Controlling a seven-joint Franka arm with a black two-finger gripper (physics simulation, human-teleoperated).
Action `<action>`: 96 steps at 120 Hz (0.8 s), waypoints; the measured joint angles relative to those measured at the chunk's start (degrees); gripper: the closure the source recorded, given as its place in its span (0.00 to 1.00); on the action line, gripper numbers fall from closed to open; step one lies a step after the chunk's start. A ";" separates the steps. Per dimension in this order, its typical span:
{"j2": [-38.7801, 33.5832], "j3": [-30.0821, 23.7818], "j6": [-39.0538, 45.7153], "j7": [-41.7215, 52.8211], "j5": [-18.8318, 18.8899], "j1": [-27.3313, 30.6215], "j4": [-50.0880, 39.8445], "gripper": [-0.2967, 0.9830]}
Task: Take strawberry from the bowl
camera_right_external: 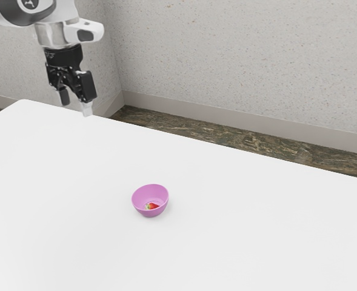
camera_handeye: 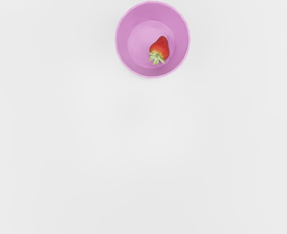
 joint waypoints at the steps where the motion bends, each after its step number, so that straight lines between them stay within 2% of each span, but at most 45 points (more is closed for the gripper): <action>1: -0.01 0.00 0.05 -0.04 0.00 -0.02 -0.05 0.23; 34: -2.27 -1.34 0.92 -1.26 0.48 -1.66 -1.01 0.23; 48: 1.67 -1.87 2.32 -1.62 0.53 -2.28 -3.29 0.23; 70: 6.14 -0.87 11.95 1.10 0.97 -3.62 -13.18 0.23; 96: 13.28 -0.53 25.36 8.01 1.09 -0.89 -14.73 0.23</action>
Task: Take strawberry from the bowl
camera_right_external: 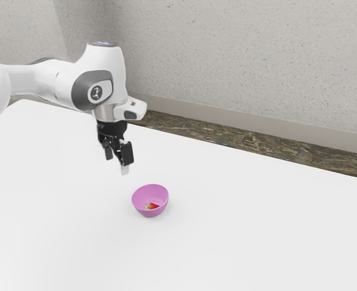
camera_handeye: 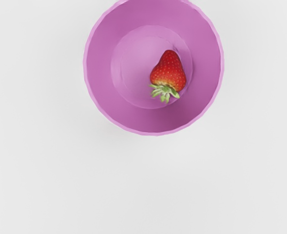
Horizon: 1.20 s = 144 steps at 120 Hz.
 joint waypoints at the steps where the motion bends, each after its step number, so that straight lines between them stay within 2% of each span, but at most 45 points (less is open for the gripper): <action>1: 0.20 0.00 0.44 0.24 0.00 0.10 0.00 0.23; 32: 6.88 -0.17 12.18 6.20 -0.50 -0.46 -0.07 0.23; 42: 7.36 -0.17 14.28 7.64 -2.68 -0.91 -0.37 0.23; 82: 6.99 -0.43 18.05 11.68 -7.41 -1.88 -6.08 0.23; 96: 7.18 -0.44 18.70 12.66 -7.94 -2.47 -7.05 0.23; 110: 10.40 -0.43 19.76 13.98 -7.83 -2.04 -5.51 0.23; 132: 11.26 -0.43 21.66 15.71 -8.09 -2.26 -5.13 0.41; 144: 11.19 -0.43 22.23 16.45 -8.25 -2.53 -5.12 0.48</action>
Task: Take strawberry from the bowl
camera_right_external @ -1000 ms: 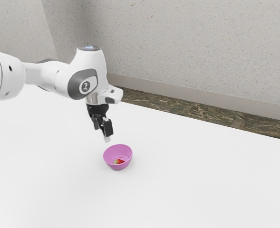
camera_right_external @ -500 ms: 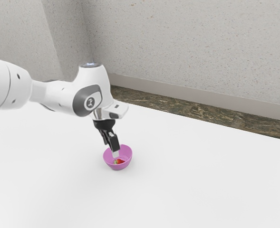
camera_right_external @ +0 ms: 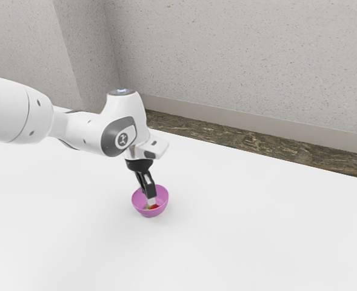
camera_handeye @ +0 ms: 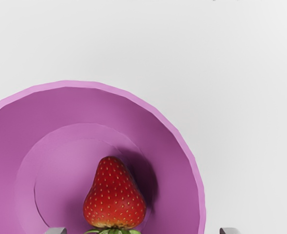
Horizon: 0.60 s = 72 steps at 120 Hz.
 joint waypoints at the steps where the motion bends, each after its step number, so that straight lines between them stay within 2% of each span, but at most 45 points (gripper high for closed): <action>1: 0.00 0.00 0.04 0.06 -0.01 -0.01 0.00 0.48; 22: -0.30 0.08 0.59 1.04 -1.03 0.02 -0.19 0.52; 72: 0.39 0.44 1.20 2.46 -3.47 -0.18 -0.56 0.53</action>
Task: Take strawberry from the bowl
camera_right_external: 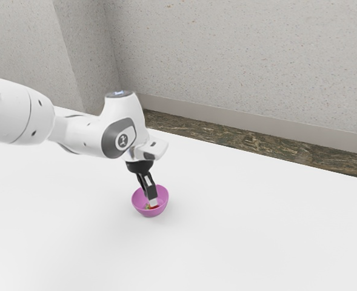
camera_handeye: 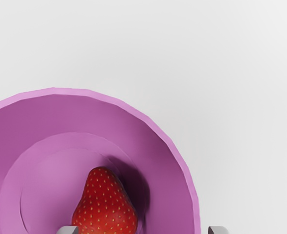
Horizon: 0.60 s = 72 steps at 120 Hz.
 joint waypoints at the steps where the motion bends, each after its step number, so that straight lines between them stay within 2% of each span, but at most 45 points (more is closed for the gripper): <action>1: 0.10 0.02 0.03 0.02 0.00 0.01 0.04 0.53; 72: 3.47 0.52 3.76 1.71 -0.30 0.81 0.55 0.52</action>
